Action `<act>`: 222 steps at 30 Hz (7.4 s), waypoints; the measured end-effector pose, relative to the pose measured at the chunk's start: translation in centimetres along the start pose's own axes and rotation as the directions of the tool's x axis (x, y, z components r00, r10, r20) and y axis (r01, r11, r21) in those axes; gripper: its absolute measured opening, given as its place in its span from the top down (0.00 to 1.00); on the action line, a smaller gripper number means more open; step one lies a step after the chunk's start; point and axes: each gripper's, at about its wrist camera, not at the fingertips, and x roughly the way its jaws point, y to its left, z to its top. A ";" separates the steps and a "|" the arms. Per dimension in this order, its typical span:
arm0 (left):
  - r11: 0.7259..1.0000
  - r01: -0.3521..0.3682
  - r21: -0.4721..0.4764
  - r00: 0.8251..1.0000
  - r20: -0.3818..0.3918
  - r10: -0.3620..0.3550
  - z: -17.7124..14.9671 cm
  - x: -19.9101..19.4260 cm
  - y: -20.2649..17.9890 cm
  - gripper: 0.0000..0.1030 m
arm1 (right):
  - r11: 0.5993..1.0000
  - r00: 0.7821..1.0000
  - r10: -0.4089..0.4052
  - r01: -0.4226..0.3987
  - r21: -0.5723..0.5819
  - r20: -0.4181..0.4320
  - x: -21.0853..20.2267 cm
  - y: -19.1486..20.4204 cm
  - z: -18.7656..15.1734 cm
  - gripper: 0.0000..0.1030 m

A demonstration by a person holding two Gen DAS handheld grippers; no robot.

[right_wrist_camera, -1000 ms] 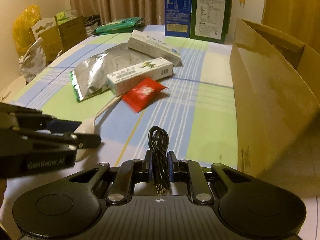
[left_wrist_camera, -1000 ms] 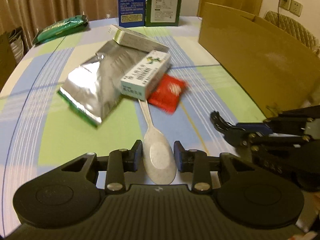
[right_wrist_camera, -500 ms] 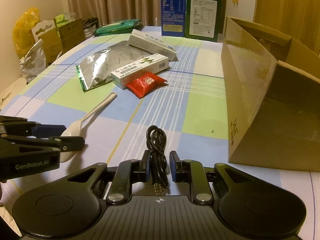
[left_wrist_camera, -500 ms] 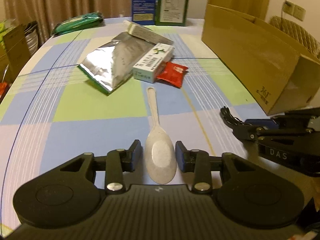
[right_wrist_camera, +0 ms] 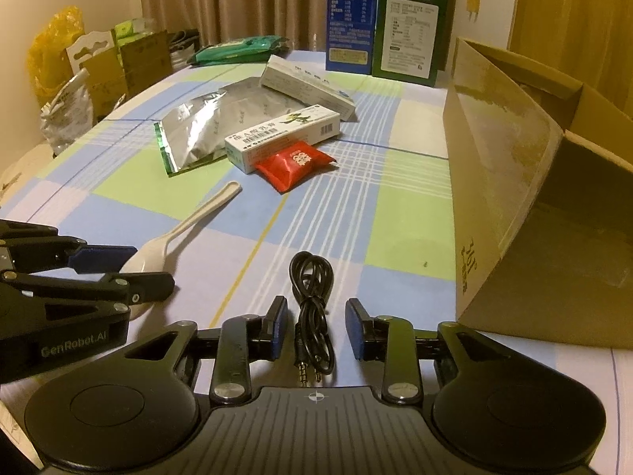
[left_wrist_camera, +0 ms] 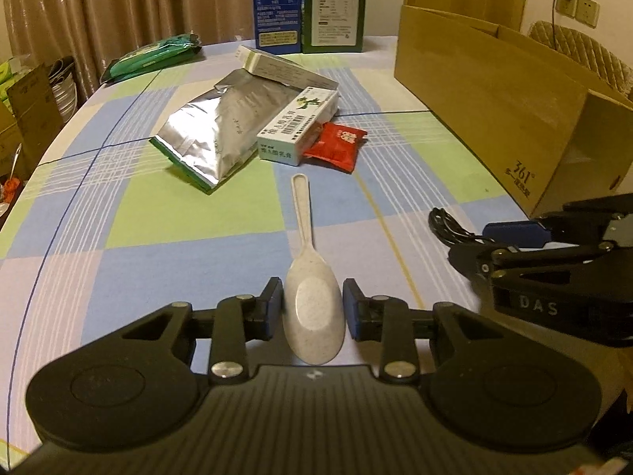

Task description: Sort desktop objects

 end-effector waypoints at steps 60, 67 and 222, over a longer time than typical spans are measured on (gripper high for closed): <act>0.998 0.052 0.026 0.976 0.208 -0.057 4.4 -5.4 -2.4 0.74 | 0.995 0.952 -0.090 0.096 -0.005 0.292 -7.0 -0.7 2.8 0.90; 0.996 0.077 0.054 0.967 0.240 -0.088 5.3 -6.5 -3.8 0.74 | 0.992 0.929 -0.124 0.125 0.018 0.348 -9.2 -1.4 3.8 0.90; 0.949 0.220 0.226 0.976 -0.059 -0.212 2.5 1.1 4.8 0.69 | 0.916 0.975 0.222 -0.213 -0.340 -0.012 2.9 3.1 2.8 0.40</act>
